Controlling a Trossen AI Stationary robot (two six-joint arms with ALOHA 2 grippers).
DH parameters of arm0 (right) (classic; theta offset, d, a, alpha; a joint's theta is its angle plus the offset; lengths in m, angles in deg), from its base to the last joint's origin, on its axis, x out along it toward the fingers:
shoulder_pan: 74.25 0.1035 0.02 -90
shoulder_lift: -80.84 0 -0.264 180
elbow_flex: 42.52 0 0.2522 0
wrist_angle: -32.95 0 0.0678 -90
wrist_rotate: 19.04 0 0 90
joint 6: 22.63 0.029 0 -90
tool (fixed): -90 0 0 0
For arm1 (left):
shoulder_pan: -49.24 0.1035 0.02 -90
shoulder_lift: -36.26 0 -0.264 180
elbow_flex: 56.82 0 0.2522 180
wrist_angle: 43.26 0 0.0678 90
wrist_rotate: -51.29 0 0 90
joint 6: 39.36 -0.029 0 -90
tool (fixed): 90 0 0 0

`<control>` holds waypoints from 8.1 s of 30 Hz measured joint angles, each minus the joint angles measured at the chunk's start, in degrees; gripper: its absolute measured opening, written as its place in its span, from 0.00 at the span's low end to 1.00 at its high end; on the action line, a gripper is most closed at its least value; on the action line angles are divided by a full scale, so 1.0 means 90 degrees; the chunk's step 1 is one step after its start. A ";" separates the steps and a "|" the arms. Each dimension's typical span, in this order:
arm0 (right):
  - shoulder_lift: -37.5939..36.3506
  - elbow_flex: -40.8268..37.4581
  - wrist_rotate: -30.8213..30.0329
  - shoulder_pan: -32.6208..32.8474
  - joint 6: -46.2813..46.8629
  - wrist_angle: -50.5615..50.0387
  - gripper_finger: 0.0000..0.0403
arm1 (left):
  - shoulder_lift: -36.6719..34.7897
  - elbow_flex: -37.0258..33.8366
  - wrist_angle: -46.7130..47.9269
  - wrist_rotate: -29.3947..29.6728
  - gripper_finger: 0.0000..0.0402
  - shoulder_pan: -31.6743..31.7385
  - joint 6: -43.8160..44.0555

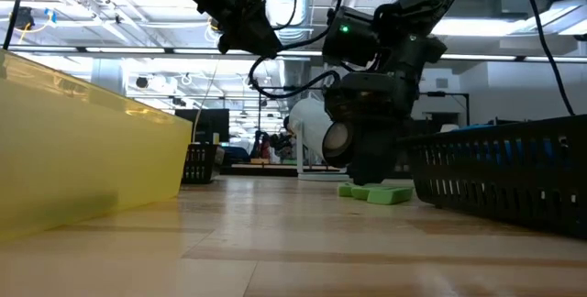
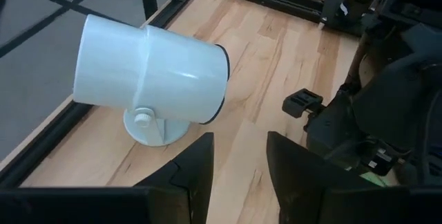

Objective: Pick & Place School Supplies
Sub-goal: Put the green eraser into the top black bin

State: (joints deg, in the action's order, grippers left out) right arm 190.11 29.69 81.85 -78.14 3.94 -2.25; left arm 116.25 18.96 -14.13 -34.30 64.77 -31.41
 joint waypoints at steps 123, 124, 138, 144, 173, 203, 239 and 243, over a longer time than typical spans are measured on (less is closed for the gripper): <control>-0.4405 -0.0026 0.2125 -0.4528 -0.1445 -0.0595 0.41 | 0.5340 0.2458 0.1388 -0.2638 0.00 -0.2026 -0.3514; -0.4405 -0.0026 0.2142 -0.4549 -0.1445 -0.0593 0.41 | 0.5340 0.2458 0.1384 -0.2644 0.00 -0.1993 -0.3512; -0.4405 -0.0026 0.2149 -0.4557 -0.1445 -0.0390 0.40 | 0.4515 0.2698 0.1385 -0.2270 0.05 -0.1072 -0.0409; -0.4407 -0.0026 0.2335 -0.4557 -0.1432 -0.0181 0.39 | 0.4120 0.2559 0.1335 -0.3149 0.20 -0.0709 0.2372; -0.4409 0.0522 0.4035 -0.5200 -0.1985 -0.0184 0.37 | 0.4058 0.1450 0.0887 -0.3001 0.40 -0.1443 0.7558; -0.4405 0.0522 0.4359 -0.5634 -0.2188 0.0134 0.34 | 0.4966 0.1453 -0.0032 -0.3469 0.01 -0.1799 0.8297; -0.4405 0.0327 0.2427 -0.4315 -0.4041 -0.3121 0.38 | 0.2834 0.1455 -0.0480 0.0468 0.13 -0.1268 0.6405; -0.4397 -0.0085 0.2105 -0.3696 -0.3634 -0.2932 0.39 | 0.2723 0.1453 -0.0484 0.0594 0.21 -0.1250 0.6026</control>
State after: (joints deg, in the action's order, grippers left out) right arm 150.54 28.93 100.80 -111.41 -28.77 -28.64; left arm 140.75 32.04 -18.49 -28.95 53.52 22.83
